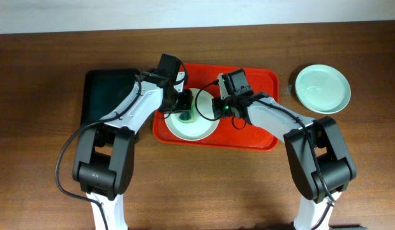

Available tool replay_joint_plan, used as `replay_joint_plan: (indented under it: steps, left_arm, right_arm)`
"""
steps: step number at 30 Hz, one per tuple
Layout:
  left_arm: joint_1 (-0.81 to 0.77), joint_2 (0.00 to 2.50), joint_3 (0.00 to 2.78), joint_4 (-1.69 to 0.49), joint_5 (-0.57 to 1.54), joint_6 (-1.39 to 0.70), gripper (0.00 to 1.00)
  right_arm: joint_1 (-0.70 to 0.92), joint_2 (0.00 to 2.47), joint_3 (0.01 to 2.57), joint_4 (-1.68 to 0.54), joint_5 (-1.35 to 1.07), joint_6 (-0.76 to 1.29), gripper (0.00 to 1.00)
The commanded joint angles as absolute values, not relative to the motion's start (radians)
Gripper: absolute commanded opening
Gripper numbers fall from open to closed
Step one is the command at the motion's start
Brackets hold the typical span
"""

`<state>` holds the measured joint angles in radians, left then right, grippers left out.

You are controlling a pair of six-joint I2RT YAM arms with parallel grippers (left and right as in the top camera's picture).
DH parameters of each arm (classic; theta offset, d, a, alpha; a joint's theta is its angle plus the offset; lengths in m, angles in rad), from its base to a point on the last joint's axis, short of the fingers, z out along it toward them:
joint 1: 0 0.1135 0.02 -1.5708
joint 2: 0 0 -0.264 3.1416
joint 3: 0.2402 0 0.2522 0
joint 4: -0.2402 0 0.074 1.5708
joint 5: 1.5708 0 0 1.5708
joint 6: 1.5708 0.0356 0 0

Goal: Clean dirty plates on tray and stack at the side
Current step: 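Scrub the white plate with the sponge in left gripper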

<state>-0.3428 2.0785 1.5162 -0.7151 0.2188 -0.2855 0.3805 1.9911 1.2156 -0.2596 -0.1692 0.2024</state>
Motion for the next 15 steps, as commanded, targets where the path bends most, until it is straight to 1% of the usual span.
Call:
replay_joint_plan:
  steps: [1, 3, 4, 6, 7, 8, 10, 15]
  left_arm:
    - [-0.338, 2.087, 1.523, -0.738, -0.108, -0.31, 0.0]
    - [-0.337, 2.087, 1.523, -0.752, -0.257, -0.31, 0.0]
    - [-0.337, 2.086, 1.526, -0.767, -0.4, -0.31, 0.0]
    - [-0.337, 2.085, 1.582, -0.82, -0.398, -0.339, 0.0]
    - [-0.338, 2.085, 1.628, -0.848, -0.342, -0.355, 0.0]
    - [-0.338, 2.084, 1.706, -0.87, -0.13, -0.355, 0.0]
    - [-0.339, 2.088, 1.734, -0.841, 0.199, -0.355, 0.0]
    - [-0.36, 2.188, 1.731, -0.877, 0.218, -0.353, 0.0]
  right_arm:
    - [0.386, 2.002, 1.223, -0.262, -0.156, 0.2, 0.04]
    - [0.386, 2.002, 1.223, -0.266, -0.156, 0.2, 0.04]
    - [0.386, 2.002, 1.223, -0.27, -0.156, 0.2, 0.04]
    - [0.386, 2.002, 1.223, -0.269, -0.156, 0.2, 0.04]
    - [0.386, 2.002, 1.223, -0.269, -0.156, 0.2, 0.04]
    - [0.386, 2.002, 1.223, -0.269, -0.156, 0.2, 0.04]
    - [0.386, 2.002, 1.223, -0.269, -0.156, 0.2, 0.04]
    - [0.386, 2.002, 1.223, -0.269, -0.156, 0.2, 0.04]
